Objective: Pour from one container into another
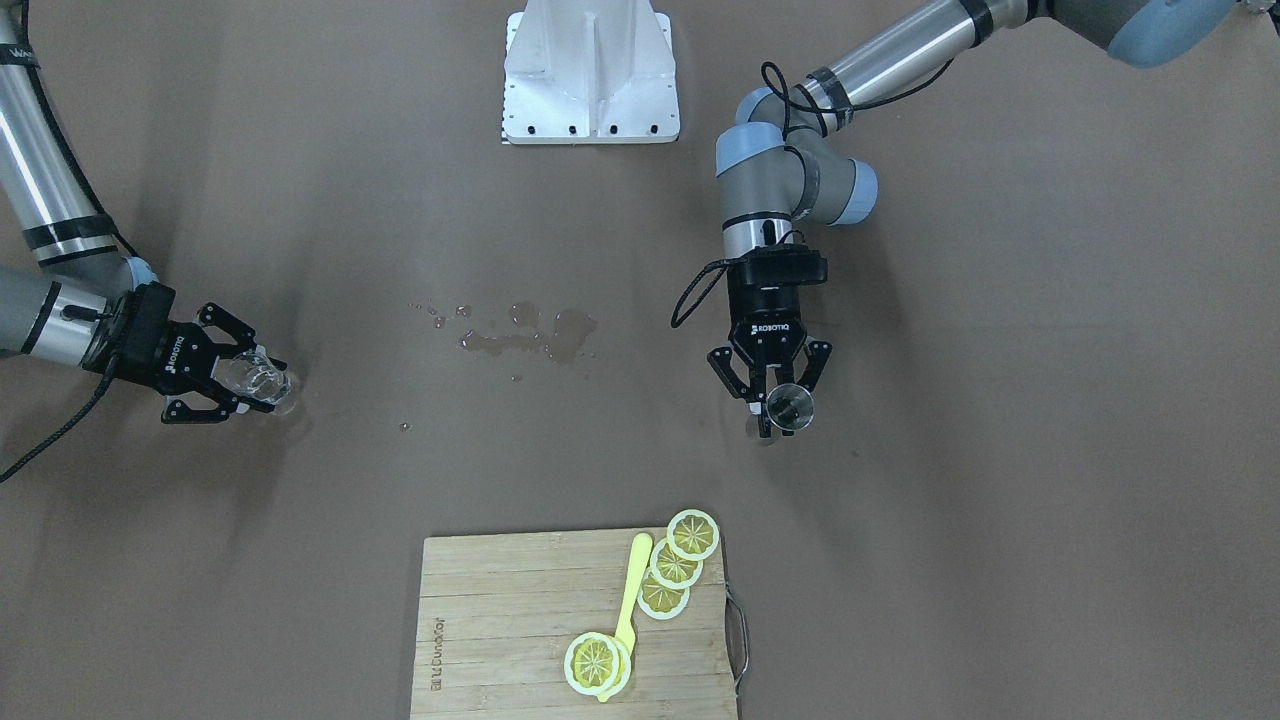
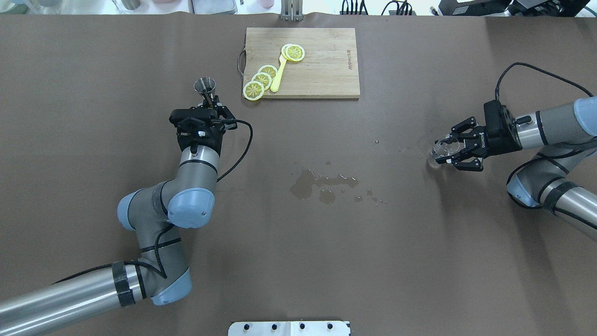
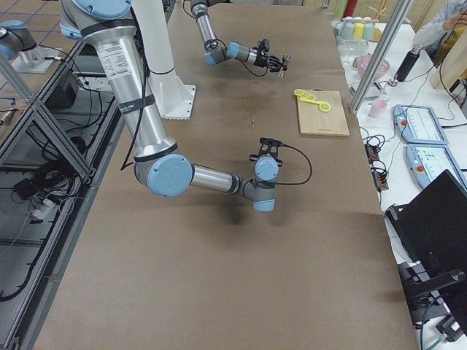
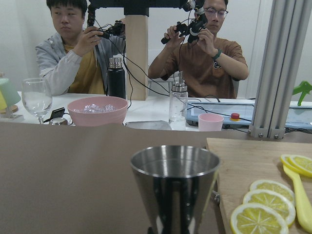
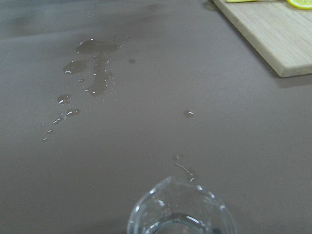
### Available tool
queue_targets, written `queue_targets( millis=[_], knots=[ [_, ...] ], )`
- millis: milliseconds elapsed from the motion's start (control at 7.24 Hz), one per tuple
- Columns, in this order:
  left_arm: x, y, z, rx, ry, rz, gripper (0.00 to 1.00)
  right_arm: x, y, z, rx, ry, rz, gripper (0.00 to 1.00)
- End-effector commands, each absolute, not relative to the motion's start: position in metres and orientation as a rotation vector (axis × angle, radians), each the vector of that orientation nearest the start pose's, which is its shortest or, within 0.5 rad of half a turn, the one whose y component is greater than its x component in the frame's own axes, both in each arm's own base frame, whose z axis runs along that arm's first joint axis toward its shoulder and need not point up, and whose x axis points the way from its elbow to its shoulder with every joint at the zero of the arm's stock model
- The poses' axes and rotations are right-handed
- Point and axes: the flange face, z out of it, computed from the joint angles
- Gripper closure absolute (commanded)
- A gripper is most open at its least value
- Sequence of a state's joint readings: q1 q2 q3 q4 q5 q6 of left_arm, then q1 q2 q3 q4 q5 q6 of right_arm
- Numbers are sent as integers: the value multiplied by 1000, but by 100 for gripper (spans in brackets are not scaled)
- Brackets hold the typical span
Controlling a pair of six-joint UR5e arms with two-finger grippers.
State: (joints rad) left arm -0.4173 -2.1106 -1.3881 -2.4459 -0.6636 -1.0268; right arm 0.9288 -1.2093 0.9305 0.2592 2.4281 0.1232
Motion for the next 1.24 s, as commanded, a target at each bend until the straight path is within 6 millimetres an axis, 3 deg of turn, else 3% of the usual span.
queue_targets(
  millis=[0,415,691,967,1106],
  knots=[
    [510,-469,303,1336,694,-272,100,-299,-523,549,1113,-1227,-1071,100],
    [514,-457,283,1330,897,-139,100,-292,-530,538,1133,-1219,-1064,100],
    [511,-455,267,1344,1039,9,100,-292,-539,506,1199,-1216,-1075,100],
    [514,-448,258,1343,1127,79,100,-279,-549,483,1248,-1130,-996,100],
    [512,-442,250,1393,1129,165,100,-277,-550,458,1240,-1093,-959,100]
  ],
)
